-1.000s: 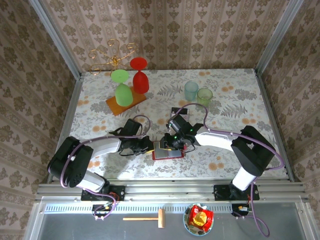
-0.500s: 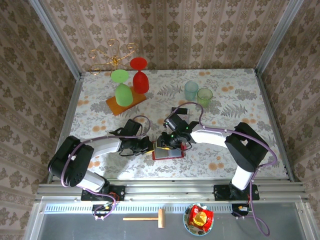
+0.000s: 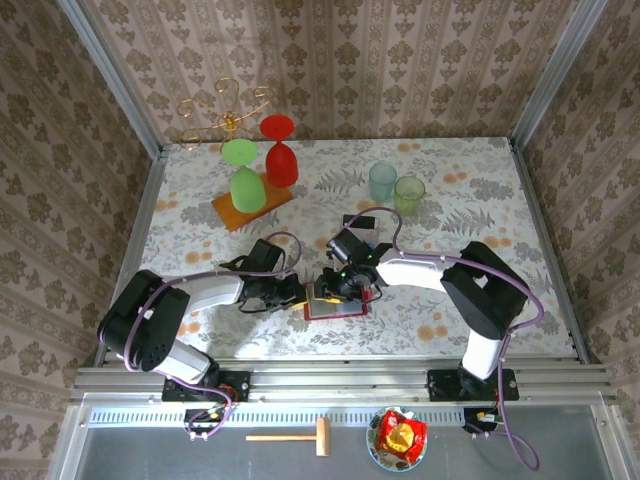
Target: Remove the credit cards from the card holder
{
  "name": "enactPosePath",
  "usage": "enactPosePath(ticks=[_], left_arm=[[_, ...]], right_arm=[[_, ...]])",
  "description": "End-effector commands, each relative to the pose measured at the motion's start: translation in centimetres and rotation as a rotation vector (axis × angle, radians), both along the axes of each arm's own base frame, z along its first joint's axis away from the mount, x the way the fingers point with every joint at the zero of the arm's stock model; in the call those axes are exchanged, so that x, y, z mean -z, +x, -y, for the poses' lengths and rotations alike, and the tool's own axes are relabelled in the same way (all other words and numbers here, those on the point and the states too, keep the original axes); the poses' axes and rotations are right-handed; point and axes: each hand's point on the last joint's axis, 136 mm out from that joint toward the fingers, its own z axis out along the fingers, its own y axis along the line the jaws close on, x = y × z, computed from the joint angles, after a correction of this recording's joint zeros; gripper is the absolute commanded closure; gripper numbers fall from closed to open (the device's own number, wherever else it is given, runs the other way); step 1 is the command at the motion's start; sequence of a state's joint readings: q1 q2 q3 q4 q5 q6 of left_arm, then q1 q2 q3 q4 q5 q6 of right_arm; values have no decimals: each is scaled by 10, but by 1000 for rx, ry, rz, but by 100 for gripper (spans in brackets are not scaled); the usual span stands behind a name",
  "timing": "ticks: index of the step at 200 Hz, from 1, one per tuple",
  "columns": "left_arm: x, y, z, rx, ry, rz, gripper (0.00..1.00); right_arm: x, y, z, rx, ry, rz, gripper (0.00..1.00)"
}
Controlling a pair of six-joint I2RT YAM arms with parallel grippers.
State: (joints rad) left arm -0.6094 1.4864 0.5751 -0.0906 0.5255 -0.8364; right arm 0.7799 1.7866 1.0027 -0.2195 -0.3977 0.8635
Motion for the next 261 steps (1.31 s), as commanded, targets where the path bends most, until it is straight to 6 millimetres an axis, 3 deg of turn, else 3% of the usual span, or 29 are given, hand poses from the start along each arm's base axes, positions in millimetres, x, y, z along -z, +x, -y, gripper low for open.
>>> enactPosePath(ticks=[1, 182, 261], left_arm=[[11, -10, -8, 17, 48, -26, 91], [11, -8, -9, 28, 67, -34, 91], [-25, 5, 1, 12, 11, 34, 86]], right_arm=[[6, 0, 3, -8, -46, -1, 66], [1, 6, 27, 39, -83, 33, 65], [3, 5, 28, 58, -16, 20, 67]])
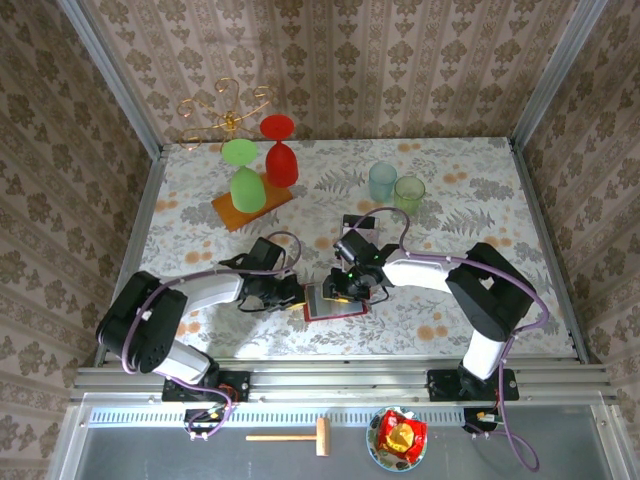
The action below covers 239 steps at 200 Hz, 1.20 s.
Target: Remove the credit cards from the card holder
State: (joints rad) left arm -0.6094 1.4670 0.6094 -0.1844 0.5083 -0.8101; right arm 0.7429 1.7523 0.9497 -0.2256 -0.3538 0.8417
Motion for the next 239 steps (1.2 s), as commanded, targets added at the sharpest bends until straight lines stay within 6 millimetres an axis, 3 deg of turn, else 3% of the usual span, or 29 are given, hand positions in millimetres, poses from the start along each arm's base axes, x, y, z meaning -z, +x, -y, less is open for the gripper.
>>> enactPosePath(ticks=[1, 36, 92, 141, 239], left_arm=[[-21, 7, 6, -2, -29, 42, 86], [-30, 12, 19, -16, -90, 43, 79], [-22, 12, 30, -10, -105, 15, 75], [-15, 11, 30, -15, -91, -1, 74], [-20, 12, 45, 9, -138, -6, 78]], right_arm=[[-5, 0, 3, 19, 32, 0, 67], [0, 1, 5, 42, 79, -17, 67], [6, 0, 6, 73, 148, -42, 68], [9, 0, 8, 87, 177, -52, 68], [4, 3, 3, 92, 215, -50, 69]])
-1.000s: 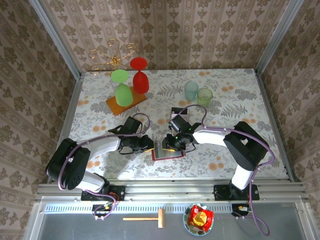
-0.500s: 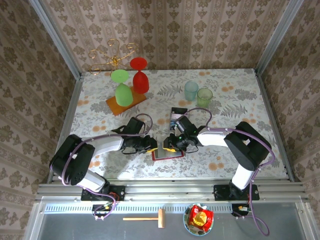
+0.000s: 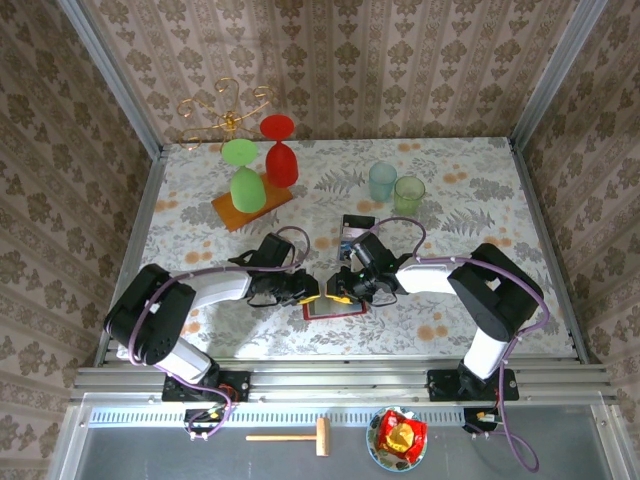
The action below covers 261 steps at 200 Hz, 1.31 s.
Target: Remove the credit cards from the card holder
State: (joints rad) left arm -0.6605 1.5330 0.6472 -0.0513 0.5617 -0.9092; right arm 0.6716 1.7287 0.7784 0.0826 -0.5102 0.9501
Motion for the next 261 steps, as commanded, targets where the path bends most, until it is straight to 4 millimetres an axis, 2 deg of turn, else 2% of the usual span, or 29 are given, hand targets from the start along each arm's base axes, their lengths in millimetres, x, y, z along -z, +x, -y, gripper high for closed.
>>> enactPosePath(ticks=[1, 44, 86, 119, 206, 261], left_arm=[[-10, 4, 10, 8, -35, 3, 78], [-16, 6, 10, 13, -30, 13, 78], [-9, 4, -3, 12, 61, 18, 67], [-4, 3, -2, 13, 64, 1, 65], [2, 2, 5, 23, 31, -19, 72], [-12, 8, 16, 16, -44, 12, 80]], right_arm=[[3, -1, 3, 15, 1, -18, 69], [-1, 1, 2, 6, 4, -7, 69], [6, 0, 6, 10, -7, -20, 70], [7, -1, 5, 9, -4, -26, 70], [7, -1, 4, 13, 11, -30, 70], [0, 0, 2, 21, 29, -18, 70]])
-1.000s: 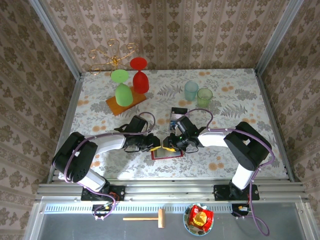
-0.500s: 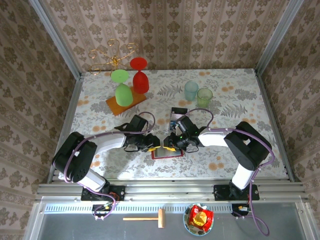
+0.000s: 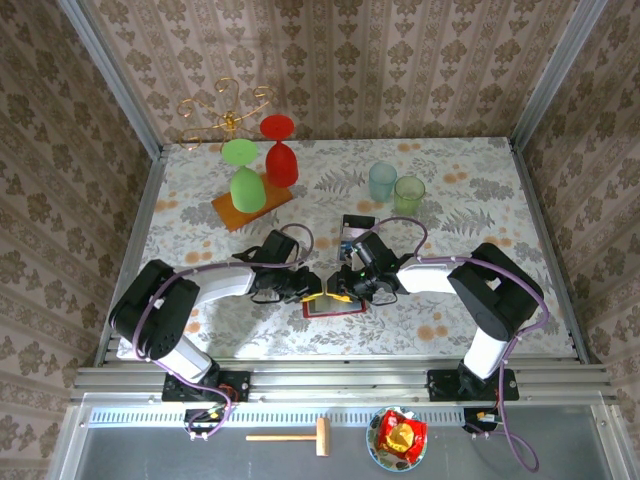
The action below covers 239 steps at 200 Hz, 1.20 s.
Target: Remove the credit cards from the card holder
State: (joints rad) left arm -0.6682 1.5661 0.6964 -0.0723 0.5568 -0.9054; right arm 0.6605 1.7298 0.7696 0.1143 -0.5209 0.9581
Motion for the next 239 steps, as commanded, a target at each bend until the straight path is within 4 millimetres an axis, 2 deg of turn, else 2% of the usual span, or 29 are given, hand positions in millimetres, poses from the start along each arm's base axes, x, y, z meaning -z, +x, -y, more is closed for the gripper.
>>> enactPosePath(ticks=[1, 41, 106, 113, 120, 165, 239], left_arm=[[-10, 2, 9, 8, -51, 11, 80], [-22, 5, 16, 22, -83, 40, 78], [-42, 7, 38, 80, -110, 78, 59], [-44, 8, 41, 85, -112, 82, 58], [-44, 7, 44, 92, -112, 81, 58], [-40, 8, 65, 130, -112, 73, 55], [-28, 9, 83, 153, -116, 49, 52]], right_arm=[[1, -3, 2, 11, 9, -24, 69], [-28, 4, 6, 30, 15, 49, 66], [-59, 7, 56, 104, -79, 148, 66], [-56, 7, 61, 112, -89, 141, 65], [-66, 7, 65, 123, -76, 167, 65], [-72, 6, 86, 165, -83, 186, 65], [-71, 1, 88, 181, -55, 182, 66]])
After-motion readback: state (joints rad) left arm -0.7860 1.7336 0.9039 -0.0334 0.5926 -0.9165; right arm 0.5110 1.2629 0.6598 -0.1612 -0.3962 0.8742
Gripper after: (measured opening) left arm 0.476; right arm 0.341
